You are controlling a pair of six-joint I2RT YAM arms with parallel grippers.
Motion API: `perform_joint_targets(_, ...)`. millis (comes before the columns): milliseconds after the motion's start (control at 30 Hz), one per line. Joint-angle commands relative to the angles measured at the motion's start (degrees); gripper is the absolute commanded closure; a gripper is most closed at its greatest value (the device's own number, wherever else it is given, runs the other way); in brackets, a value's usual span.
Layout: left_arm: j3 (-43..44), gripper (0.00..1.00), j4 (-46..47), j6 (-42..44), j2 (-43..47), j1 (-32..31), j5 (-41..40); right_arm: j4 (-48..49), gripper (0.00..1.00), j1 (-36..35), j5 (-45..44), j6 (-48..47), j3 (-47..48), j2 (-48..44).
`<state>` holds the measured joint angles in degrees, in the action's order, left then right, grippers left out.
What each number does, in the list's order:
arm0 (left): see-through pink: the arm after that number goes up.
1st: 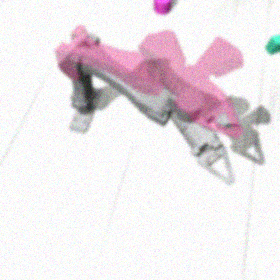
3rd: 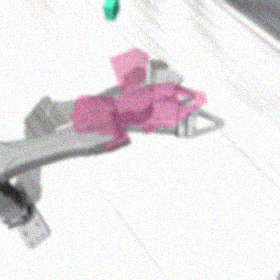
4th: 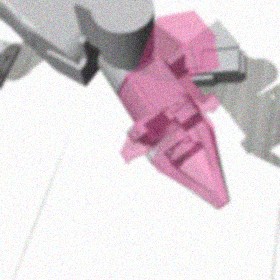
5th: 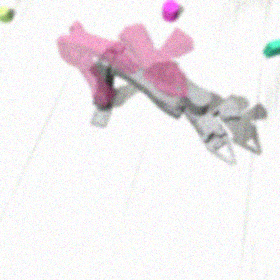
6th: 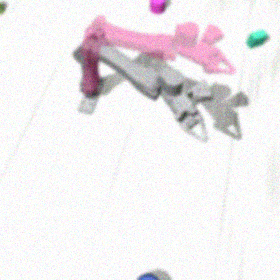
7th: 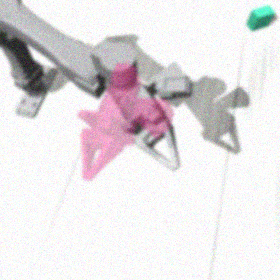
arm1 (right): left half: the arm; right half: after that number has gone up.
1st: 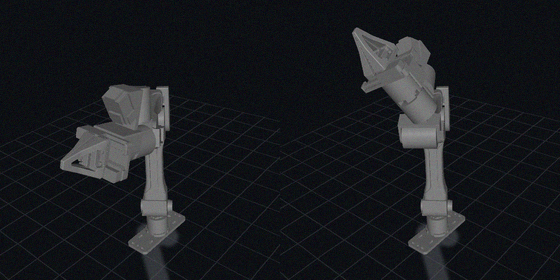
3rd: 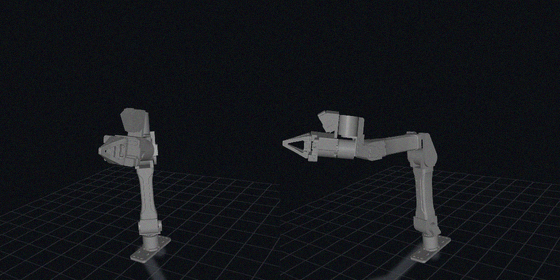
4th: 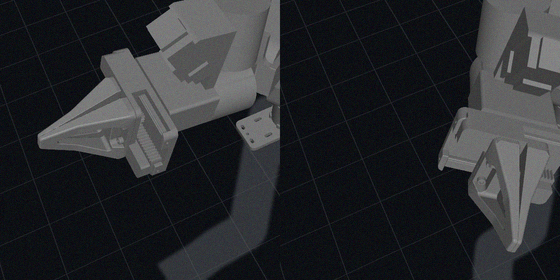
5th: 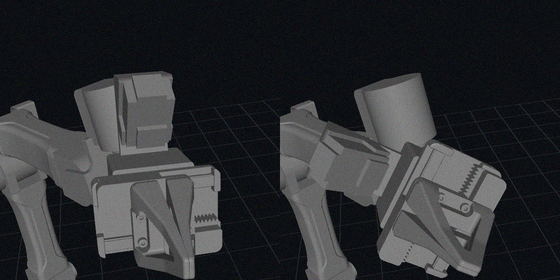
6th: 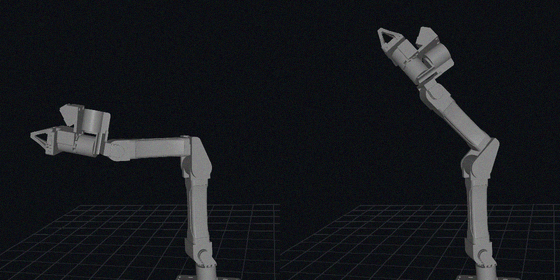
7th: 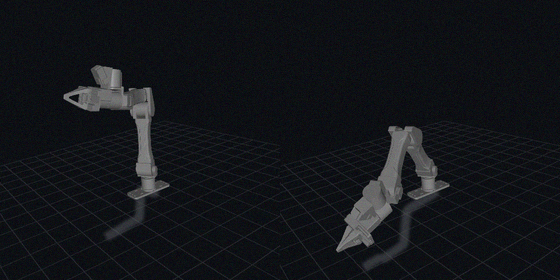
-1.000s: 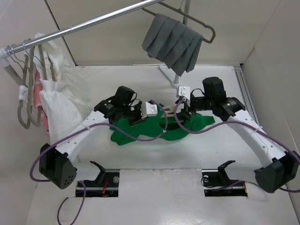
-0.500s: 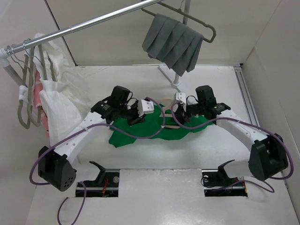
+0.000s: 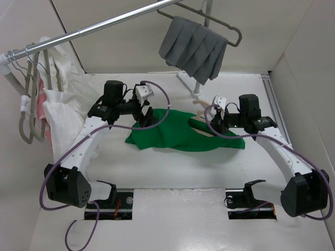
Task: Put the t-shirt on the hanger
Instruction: Place tshirt on hanger
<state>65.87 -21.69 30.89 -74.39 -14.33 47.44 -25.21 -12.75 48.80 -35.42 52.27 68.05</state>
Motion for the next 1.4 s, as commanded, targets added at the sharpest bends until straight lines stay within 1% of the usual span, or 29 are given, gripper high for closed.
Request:
perform_joint_targets(0, 2.3, 0.00, 3.9, -0.2, 3.5, -3.1, 1.6, -1.1, 1.00, 0.0, 1.1, 3.4, 5.7, -0.5)
perform_joint_targets(67, 0.0, 0.00, 6.2, 0.4, 6.1, -4.0, 1.6, -1.1, 1.00, 0.0, 1.1, 4.7, 7.8, -0.5)
perform_joint_targets(100, -1.3, 0.00, 7.2, 1.6, 8.7, -5.1, -0.5, -1.9, 1.00, 0.0, 1.1, 5.2, 8.5, -0.5)
perform_joint_targets(133, -2.5, 0.00, 7.2, 3.4, 10.0, -8.8, -2.7, -2.4, 1.00, 0.0, 1.1, 5.2, 9.2, 0.1)
perform_joint_targets(200, -5.7, 0.00, 7.2, 5.9, 10.8, -13.9, -8.7, -3.8, 1.00, -1.4, 1.1, 5.7, 11.3, 0.1)
perform_joint_targets(233, -6.4, 0.05, 5.2, 5.9, 10.8, -16.8, -15.2, -3.8, 1.00, -1.4, 1.1, 6.2, 11.9, 0.1)
perform_joint_targets(267, -8.1, 0.09, 4.4, 5.9, 9.9, -21.3, -18.3, -4.3, 1.00, -2.4, 1.1, 6.2, 12.5, 0.1)
perform_joint_targets(300, -9.2, 0.15, 4.4, 5.4, 9.1, -22.5, -20.9, -4.3, 1.00, -3.4, 1.1, 6.2, 13.9, 0.1)
perform_joint_targets(333, -10.3, 0.26, 4.9, 2.2, 8.0, -22.5, -25.2, -5.2, 1.00, -3.4, 0.6, 6.2, 14.5, 0.1)
perform_joint_targets(367, -11.5, 0.50, 6.3, -0.6, 7.9, -23.0, -28.8, -5.2, 1.00, -4.2, 0.0, 6.2, 15.0, 0.1)
perform_joint_targets(400, -14.1, 0.53, 7.9, -3.4, 7.9, -23.0, -32.7, -5.9, 1.00, -4.8, 0.0, 6.2, 15.1, 0.1)
perform_joint_targets(433, -15.2, 0.51, 10.9, -5.4, 7.9, -23.0, -36.4, -5.9, 1.00, -4.8, 0.0, 6.8, 15.7, 0.1)
perform_joint_targets(467, -16.3, 0.40, 12.9, -8.6, 8.6, -23.0, -43.2, -5.3, 1.00, -5.4, 0.0, 7.5, 15.7, -0.5)
perform_joint_targets(500, -17.9, 0.20, 14.6, -9.9, 8.6, -23.0, -45.2, -3.8, 1.00, -6.0, 0.0, 8.2, 15.7, -0.5)
perform_joint_targets(533, -18.0, 0.17, 16.1, -10.8, 9.3, -23.0, -46.5, -3.1, 1.00, -7.2, 0.0, 8.8, 14.9, -1.1)
perform_joint_targets(600, -18.6, 0.14, 19.2, -14.2, 9.8, -23.0, -47.3, -2.5, 1.00, -8.6, 0.0, 9.6, 14.4, -1.1)
perform_joint_targets(700, -18.6, 0.14, 21.3, -18.1, 9.8, -23.0, -48.6, -1.7, 1.00, -10.4, -0.6, 10.2, 14.4, -1.1)
perform_joint_targets(833, -19.1, 0.14, 19.9, -23.8, 11.1, -23.0, -48.6, -1.7, 1.00, -11.0, -1.7, 10.7, 14.4, -1.1)
perform_joint_targets(900, -19.6, 0.11, 19.2, -27.6, 12.9, -23.0, -48.6, -1.7, 1.00, -11.0, -1.7, 10.7, 14.4, -1.1)
perform_joint_targets(933, -19.6, 0.09, 19.2, -29.0, 12.9, -23.0, -49.8, -1.7, 1.00, -11.0, -1.7, 10.7, 14.4, -1.1)
perform_joint_targets(1000, -19.6, 0.09, 18.7, -31.6, 13.5, -23.0, -50.5, -1.7, 1.00, -11.0, -1.7, 10.7, 14.4, -0.6)
perform_joint_targets(1033, -19.6, 0.08, 18.2, -34.2, 13.5, -22.2, -51.3, -1.7, 1.00, -11.0, -1.7, 10.7, 14.4, -0.6)
perform_joint_targets(1100, -19.6, 0.08, 17.7, -36.7, 13.5, -20.1, -51.3, -2.4, 1.00, -11.5, -1.7, 10.2, 14.4, -0.6)
perform_joint_targets(1167, -19.6, 0.08, 17.7, -37.4, 12.3, -19.0, -50.6, -2.4, 1.00, -11.5, -1.2, 10.2, 14.9, -0.6)
perform_joint_targets(1267, -19.6, 0.15, 20.9, -36.0, 9.5, -18.2, -49.8, -2.4, 1.00, -11.5, -1.2, 10.2, 14.9, -0.6)
perform_joint_targets(1300, -20.2, 0.20, 21.8, -35.1, 8.9, -17.7, -48.1, -1.9, 1.00, -11.5, -1.2, 10.2, 14.9, -0.6)
perform_joint_targets(1333, -20.9, 0.33, 22.7, -34.6, 8.9, -17.0, -47.4, -1.9, 1.00, -11.5, -0.6, 10.2, 14.9, -0.6)
perform_joint_targets(1367, -21.5, 0.44, 24.0, -33.9, 8.9, -17.0, -47.4, -1.9, 1.00, -11.5, -0.6, 10.2, 14.9, -0.6)
